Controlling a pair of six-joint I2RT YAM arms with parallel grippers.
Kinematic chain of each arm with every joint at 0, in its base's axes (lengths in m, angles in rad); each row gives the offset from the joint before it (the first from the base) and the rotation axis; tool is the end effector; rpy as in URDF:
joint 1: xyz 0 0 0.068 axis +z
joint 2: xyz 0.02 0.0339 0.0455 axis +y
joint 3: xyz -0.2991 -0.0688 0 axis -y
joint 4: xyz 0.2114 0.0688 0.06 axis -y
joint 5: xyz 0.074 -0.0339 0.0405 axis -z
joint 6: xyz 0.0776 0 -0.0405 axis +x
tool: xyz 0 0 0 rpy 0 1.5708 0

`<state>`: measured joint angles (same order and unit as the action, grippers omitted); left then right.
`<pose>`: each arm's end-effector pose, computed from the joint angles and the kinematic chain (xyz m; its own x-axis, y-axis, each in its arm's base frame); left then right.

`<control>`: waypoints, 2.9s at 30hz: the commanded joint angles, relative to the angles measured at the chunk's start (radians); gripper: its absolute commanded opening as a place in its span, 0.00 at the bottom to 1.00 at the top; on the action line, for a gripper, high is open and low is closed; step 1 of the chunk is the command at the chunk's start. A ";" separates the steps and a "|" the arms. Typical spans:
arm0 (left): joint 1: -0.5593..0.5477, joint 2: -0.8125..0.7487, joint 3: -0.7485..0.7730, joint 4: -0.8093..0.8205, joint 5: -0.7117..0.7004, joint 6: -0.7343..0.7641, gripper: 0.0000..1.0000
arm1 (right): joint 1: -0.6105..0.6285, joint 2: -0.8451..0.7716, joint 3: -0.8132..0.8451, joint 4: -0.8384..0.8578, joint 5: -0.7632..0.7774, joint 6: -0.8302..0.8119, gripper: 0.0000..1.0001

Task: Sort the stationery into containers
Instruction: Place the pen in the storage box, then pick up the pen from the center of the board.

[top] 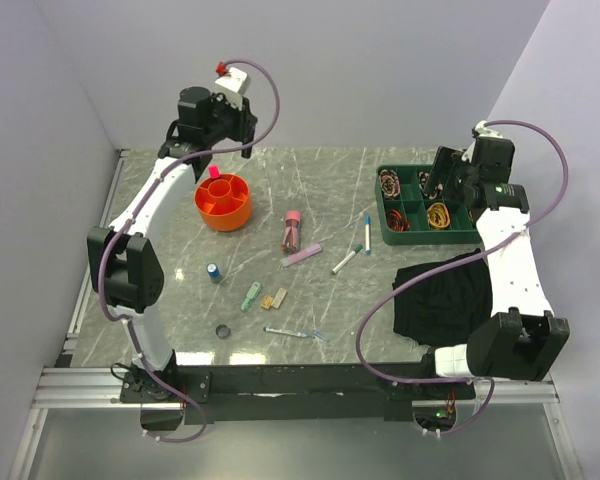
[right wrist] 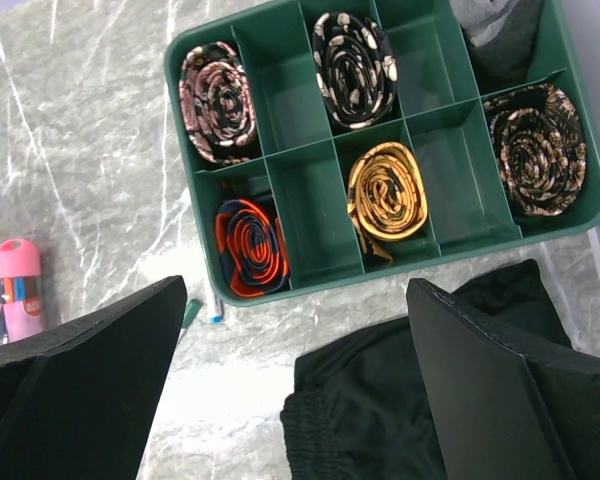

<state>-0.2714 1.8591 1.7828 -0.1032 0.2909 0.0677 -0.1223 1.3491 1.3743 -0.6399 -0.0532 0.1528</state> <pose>0.4433 -0.1465 0.4175 -0.1358 0.1051 -0.9851 0.5391 0.8421 0.0155 0.2862 -0.0310 0.3832 -0.5538 0.2212 -0.8028 0.1649 0.9741 0.1547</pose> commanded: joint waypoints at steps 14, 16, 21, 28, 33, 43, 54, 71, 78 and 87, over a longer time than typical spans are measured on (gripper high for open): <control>0.127 0.057 -0.223 0.416 -0.032 0.083 0.01 | -0.004 0.058 0.058 0.042 0.049 -0.048 1.00; 0.132 0.077 -0.230 0.424 -0.025 0.087 0.01 | -0.004 0.058 0.055 0.042 0.052 -0.050 1.00; 0.136 0.109 -0.276 0.447 -0.025 0.101 0.01 | 0.001 0.067 0.054 0.043 0.052 -0.062 1.00; 0.138 0.146 -0.306 0.461 -0.021 0.089 0.01 | 0.006 0.085 0.065 0.036 0.072 -0.075 1.00; 0.138 0.143 -0.289 0.393 -0.030 0.080 0.30 | 0.013 0.093 0.054 0.046 0.072 -0.075 1.00; 0.132 -0.021 -0.286 0.263 -0.035 0.027 0.53 | 0.029 0.104 0.059 0.063 0.059 -0.072 1.00; -0.139 -0.147 -0.250 -0.277 0.430 0.329 0.59 | 0.029 0.055 0.026 0.036 -0.066 -0.176 1.00; -0.390 0.284 0.035 -0.601 0.085 0.440 0.59 | -0.003 -0.060 0.019 -0.003 -0.194 -0.087 1.00; -0.393 0.361 0.079 -0.630 0.085 0.445 0.59 | -0.010 -0.084 -0.009 -0.004 -0.188 -0.082 1.00; -0.397 0.417 0.089 -0.655 0.097 0.435 0.60 | -0.020 -0.080 -0.024 0.002 -0.183 -0.082 1.00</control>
<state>-0.6628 2.2608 1.8332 -0.7357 0.3794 0.4938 -0.1333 1.2995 1.3647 -0.6529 -0.2310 0.0624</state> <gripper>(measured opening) 0.595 0.998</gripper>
